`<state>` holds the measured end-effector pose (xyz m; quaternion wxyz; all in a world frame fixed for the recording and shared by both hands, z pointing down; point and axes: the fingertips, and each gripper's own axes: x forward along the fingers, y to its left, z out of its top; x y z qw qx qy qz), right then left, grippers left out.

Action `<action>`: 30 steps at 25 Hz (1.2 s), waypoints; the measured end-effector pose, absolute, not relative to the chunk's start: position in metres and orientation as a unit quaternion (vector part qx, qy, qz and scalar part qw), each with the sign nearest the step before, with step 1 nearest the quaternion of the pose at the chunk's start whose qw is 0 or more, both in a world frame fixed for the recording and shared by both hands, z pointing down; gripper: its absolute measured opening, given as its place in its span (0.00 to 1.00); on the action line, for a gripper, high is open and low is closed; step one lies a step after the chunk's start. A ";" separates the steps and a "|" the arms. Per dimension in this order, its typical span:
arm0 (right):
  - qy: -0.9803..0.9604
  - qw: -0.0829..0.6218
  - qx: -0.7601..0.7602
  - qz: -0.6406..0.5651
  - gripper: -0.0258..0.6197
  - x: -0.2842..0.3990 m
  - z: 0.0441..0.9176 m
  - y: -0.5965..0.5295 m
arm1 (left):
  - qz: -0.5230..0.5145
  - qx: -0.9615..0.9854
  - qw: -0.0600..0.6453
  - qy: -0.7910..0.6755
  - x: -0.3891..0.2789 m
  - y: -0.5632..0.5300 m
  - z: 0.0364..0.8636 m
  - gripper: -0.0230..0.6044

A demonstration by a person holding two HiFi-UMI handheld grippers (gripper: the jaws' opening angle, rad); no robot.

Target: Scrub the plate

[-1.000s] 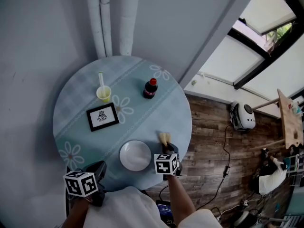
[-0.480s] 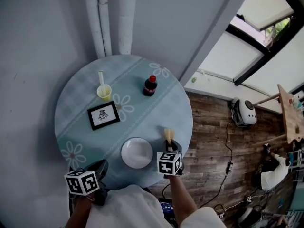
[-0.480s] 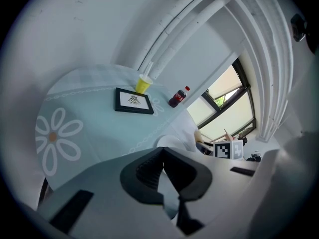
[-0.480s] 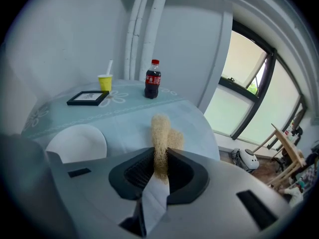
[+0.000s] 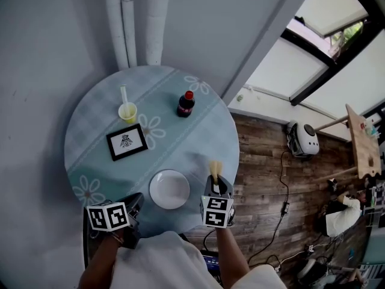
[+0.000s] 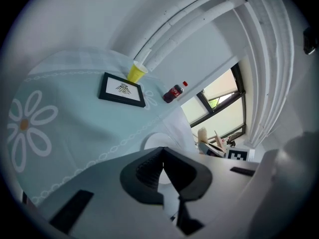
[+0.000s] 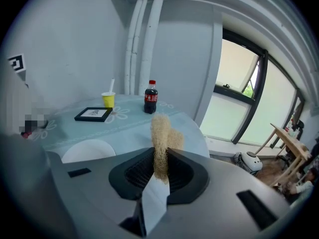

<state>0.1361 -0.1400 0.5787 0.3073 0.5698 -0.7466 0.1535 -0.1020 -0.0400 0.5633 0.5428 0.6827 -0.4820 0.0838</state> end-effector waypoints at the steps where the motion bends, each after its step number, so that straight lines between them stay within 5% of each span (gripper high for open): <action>1: -0.746 0.307 0.570 0.155 0.14 0.138 0.579 -0.137 | 0.075 0.679 0.552 -0.477 -0.100 -0.042 0.566 0.05; 10: -0.739 0.295 0.579 0.177 0.14 0.153 0.579 -0.109 | 0.075 0.663 0.592 -0.452 -0.095 -0.047 0.588 0.06; 13: -0.736 0.295 0.582 0.180 0.14 0.156 0.580 -0.102 | 0.089 0.658 0.608 -0.435 -0.090 -0.046 0.601 0.20; 21: -0.727 0.297 0.593 0.180 0.14 0.171 0.579 -0.088 | 0.119 0.639 0.636 -0.417 -0.079 -0.048 0.627 0.26; 30: -0.713 0.301 0.603 0.193 0.14 0.185 0.579 -0.078 | 0.111 0.628 0.657 -0.402 -0.075 -0.054 0.639 0.27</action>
